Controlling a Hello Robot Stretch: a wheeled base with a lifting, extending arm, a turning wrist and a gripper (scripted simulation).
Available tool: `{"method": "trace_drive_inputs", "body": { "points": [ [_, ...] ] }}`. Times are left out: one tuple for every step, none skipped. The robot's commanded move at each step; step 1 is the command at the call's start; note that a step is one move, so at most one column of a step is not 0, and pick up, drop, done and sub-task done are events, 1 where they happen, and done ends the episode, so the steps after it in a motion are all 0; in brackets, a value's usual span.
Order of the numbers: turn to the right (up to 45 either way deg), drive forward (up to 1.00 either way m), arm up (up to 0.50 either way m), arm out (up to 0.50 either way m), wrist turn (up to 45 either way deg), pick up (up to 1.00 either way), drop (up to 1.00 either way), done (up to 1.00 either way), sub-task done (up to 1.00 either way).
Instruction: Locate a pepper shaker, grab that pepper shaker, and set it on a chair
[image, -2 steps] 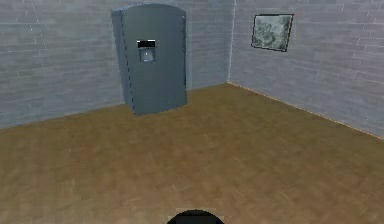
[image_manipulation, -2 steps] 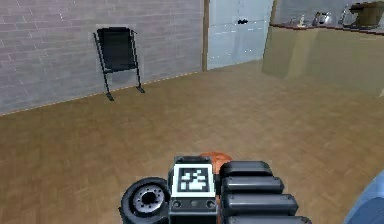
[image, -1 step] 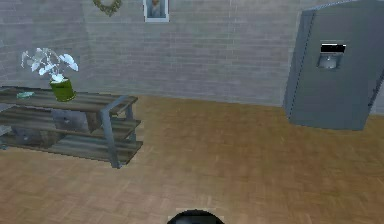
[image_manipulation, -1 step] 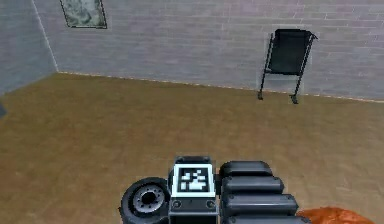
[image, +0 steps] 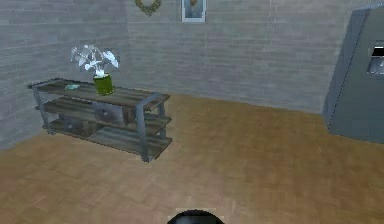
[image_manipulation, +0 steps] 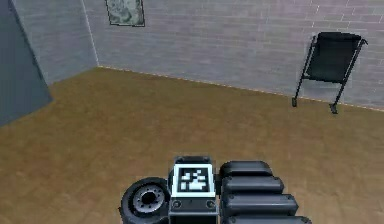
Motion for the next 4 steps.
{"method": "trace_drive_inputs", "body": {
  "points": [
    [45.0, 0.00, 0.00, 0.00, 0.0, 0.00, 0.00, 0.00, 0.00],
    [9.0, 0.00, 0.00, 0.00, 0.0, 0.00, 0.00, 0.00, 0.00],
    [3.0, 0.00, 0.00, 0.00, 0.0, 0.00, 0.00, 0.00, 0.00],
    [-45.0, 0.00, 0.00, 0.00, 0.0, 0.00, 0.00, 0.00, 0.00]
  ]
}}
